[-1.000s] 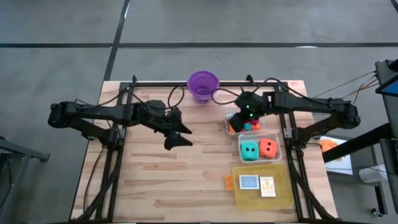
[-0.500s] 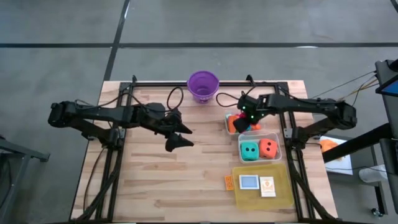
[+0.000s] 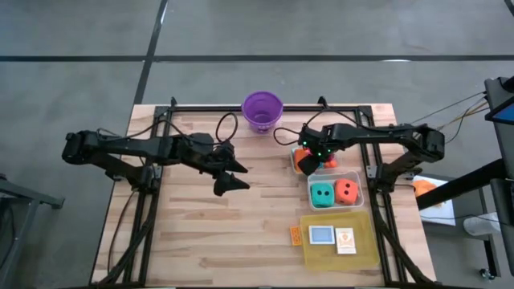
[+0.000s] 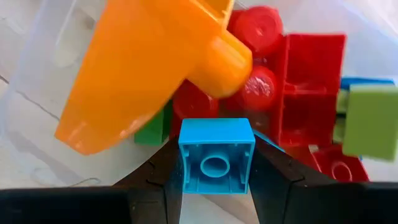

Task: Pick & Place Toys
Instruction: Put the blue game piece into the transparent bin

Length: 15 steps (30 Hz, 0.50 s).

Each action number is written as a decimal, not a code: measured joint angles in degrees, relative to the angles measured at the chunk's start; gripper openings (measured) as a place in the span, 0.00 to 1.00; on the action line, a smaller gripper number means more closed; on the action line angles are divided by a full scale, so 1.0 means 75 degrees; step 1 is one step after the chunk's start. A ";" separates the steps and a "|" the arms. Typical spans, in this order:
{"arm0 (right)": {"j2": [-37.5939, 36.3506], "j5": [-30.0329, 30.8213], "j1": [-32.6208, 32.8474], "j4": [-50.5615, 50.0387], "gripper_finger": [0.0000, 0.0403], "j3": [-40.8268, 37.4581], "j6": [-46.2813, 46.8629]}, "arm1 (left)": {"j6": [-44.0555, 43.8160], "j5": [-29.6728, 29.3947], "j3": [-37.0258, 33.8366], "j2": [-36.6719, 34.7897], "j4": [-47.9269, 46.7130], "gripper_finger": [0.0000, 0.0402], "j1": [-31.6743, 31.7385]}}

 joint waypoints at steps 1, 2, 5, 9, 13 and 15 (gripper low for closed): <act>0.0043 -0.0001 -0.0026 0.0033 0.32 0.0016 -0.0077 | 0.0003 0.0000 0.0002 0.0000 0.0003 0.93 0.0000; 0.0076 0.0001 -0.0038 0.0106 0.32 0.0021 -0.0123 | 0.0003 0.0000 -0.0001 0.0003 0.0000 0.93 0.0000; 0.0098 -0.0009 -0.0106 0.0345 0.32 0.0022 -0.0137 | 0.0003 0.0000 -0.0001 0.0003 -0.0002 0.93 0.0000; 0.0095 -0.0040 -0.0140 0.0454 0.32 0.0022 -0.0160 | 0.0006 0.0000 -0.0001 0.0003 -0.0013 0.93 0.0000; 0.0103 -0.0037 -0.0182 0.0474 0.32 -0.0010 -0.0192 | 0.0009 0.0000 -0.0007 0.0003 -0.0067 0.93 0.0000; 0.0104 -0.0037 -0.0182 0.0613 0.32 -0.0081 -0.0187 | 0.0038 0.0000 -0.0007 0.0003 -0.0067 0.93 0.0000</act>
